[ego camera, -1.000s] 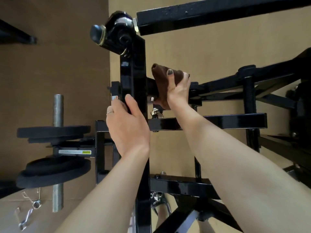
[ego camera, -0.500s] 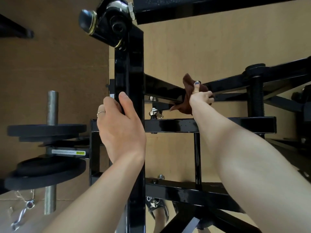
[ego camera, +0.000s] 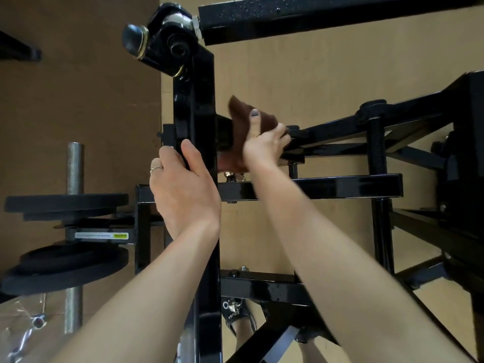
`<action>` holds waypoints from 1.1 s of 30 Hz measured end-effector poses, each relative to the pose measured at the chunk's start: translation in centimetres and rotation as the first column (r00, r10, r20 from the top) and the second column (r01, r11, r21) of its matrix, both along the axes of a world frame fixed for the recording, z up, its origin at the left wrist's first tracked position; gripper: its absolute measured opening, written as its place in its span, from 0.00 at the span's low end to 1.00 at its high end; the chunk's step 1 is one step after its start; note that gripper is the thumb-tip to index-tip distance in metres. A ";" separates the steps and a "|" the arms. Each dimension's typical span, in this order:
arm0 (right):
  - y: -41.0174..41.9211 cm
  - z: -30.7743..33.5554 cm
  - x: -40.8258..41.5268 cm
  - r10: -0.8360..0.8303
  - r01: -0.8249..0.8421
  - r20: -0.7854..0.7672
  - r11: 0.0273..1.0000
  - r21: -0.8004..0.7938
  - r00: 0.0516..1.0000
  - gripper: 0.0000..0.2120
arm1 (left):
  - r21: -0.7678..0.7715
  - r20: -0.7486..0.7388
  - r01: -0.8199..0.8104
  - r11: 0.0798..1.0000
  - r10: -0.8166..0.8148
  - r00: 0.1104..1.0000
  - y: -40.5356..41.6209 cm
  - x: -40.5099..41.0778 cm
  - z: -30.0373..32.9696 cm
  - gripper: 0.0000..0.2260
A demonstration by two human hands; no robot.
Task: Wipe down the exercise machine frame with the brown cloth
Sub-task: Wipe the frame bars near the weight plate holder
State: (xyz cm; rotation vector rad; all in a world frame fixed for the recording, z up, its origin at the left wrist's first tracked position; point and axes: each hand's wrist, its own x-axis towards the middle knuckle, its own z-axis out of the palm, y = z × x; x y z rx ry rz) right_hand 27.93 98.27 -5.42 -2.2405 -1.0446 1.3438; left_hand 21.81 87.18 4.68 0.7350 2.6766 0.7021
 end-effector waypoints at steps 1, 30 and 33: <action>1.2 -1.3 1.1 -0.030 0.032 0.024 0.997 -0.064 0.999 0.36 | -0.001 -0.006 -0.001 1.000 0.001 1.000 0.0 0.0 -0.1 0.18; -15.0 8.2 7.3 0.191 -0.170 -0.394 0.982 0.087 0.899 0.26 | 0.067 0.040 0.096 0.993 -0.099 0.994 -1.9 -0.4 0.9 0.19; -20.8 9.3 11.5 0.096 -0.150 -0.455 0.985 -0.085 0.885 0.23 | -0.040 0.003 0.103 0.994 -0.103 0.995 -6.3 0.8 1.4 0.19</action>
